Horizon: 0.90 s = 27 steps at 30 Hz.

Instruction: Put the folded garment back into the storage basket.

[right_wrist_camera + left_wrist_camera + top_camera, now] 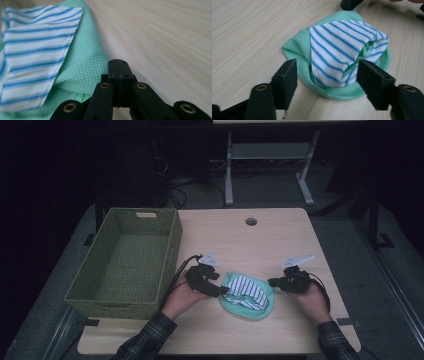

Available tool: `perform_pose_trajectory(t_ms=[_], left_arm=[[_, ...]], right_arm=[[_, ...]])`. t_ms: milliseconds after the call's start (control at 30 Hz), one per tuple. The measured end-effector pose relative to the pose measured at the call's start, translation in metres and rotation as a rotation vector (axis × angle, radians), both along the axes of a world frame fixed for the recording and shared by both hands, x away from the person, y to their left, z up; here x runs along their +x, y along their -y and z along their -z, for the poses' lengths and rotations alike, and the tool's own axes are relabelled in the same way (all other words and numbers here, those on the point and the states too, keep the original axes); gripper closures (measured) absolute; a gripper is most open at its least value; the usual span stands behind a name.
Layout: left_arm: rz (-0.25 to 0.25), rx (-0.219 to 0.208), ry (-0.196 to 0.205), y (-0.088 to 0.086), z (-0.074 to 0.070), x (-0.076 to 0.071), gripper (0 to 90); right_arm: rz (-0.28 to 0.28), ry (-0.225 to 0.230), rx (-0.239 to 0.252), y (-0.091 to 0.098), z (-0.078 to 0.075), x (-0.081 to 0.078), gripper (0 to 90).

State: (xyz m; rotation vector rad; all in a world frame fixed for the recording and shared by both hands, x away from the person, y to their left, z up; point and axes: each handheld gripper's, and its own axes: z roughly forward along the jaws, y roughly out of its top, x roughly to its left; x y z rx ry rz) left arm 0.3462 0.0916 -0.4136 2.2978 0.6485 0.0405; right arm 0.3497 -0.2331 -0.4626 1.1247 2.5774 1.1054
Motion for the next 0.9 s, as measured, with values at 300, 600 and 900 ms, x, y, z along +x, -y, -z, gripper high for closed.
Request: perform_pose_trajectory(t_ms=[300,600,900], left_arm=[[0.017,0.019,0.011,-0.001,0.001,-0.005,23.8],[0.053,0.044,0.022,-0.001,0.0,-0.011,22.3],[0.09,0.079,0.011,0.003,0.004,-0.018,21.0]], right_arm=[[-0.058,-0.015,0.005,-0.011,0.003,-0.027,89.9],[-0.145,-0.021,0.021,-0.03,0.001,-0.051,89.9],[-0.104,0.011,0.027,-0.024,-0.002,-0.049,89.8]])
